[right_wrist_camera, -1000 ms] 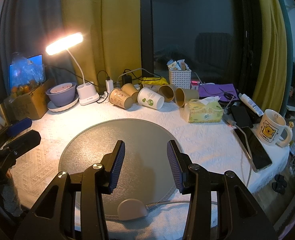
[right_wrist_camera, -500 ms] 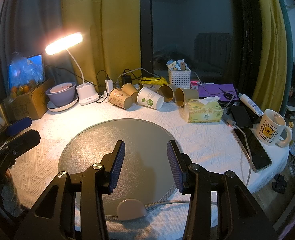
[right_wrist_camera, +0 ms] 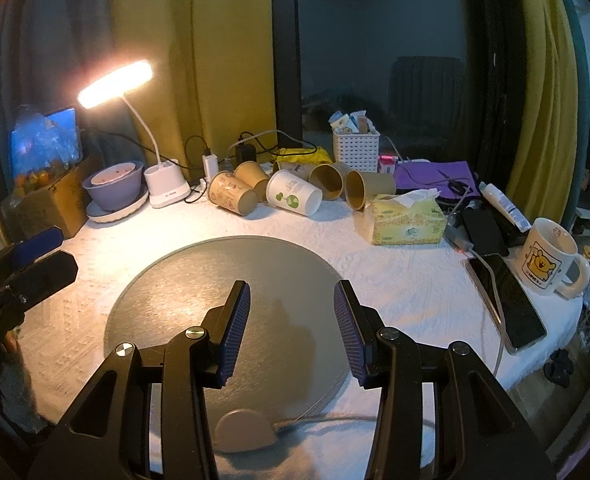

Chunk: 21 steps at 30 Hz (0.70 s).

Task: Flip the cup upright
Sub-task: 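Move the left gripper toward the white Green World paper cup among the cups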

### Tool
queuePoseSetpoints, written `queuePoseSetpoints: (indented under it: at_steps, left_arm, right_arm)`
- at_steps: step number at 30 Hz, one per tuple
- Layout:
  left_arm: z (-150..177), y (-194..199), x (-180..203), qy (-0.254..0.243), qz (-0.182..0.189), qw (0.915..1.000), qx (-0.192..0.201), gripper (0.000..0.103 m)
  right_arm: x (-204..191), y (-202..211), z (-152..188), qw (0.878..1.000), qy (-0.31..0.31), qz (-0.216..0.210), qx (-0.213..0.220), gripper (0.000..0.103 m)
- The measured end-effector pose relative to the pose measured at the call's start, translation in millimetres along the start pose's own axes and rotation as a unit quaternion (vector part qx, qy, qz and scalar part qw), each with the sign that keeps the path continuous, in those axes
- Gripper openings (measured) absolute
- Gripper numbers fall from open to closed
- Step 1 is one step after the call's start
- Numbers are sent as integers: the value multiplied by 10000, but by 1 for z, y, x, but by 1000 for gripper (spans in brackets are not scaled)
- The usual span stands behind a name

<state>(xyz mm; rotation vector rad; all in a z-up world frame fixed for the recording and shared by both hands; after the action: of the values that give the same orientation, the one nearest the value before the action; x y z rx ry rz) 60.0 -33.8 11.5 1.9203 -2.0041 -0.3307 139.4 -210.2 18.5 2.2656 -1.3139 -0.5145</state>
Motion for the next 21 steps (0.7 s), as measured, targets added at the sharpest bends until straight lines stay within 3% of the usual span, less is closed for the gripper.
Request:
queuePoseSetpoints:
  at_steps: [15,21]
  left_arm:
    - [-55,-106,-3,340,132,9973,-637,94]
    - [-62,-156,-15,851,6,9916,-978,94]
  right_arm:
    - [52,-59,-71,10000,-27,-39,-42,46]
    - [69,-96,-92,9998,65,-70,-147,46]
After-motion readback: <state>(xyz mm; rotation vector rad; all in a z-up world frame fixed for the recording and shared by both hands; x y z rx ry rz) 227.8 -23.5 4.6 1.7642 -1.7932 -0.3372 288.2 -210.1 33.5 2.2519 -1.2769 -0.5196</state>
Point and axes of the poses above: each gripper's, at about its wrist camera, not at the fingertips, and y roughly against the way its jaws point, x to its right, z to its underside, the point moved 2 cm from there along -y, roughly the way its jaws point, and after that the axes turned 5 degrees about -y, right-handed, at the moved point
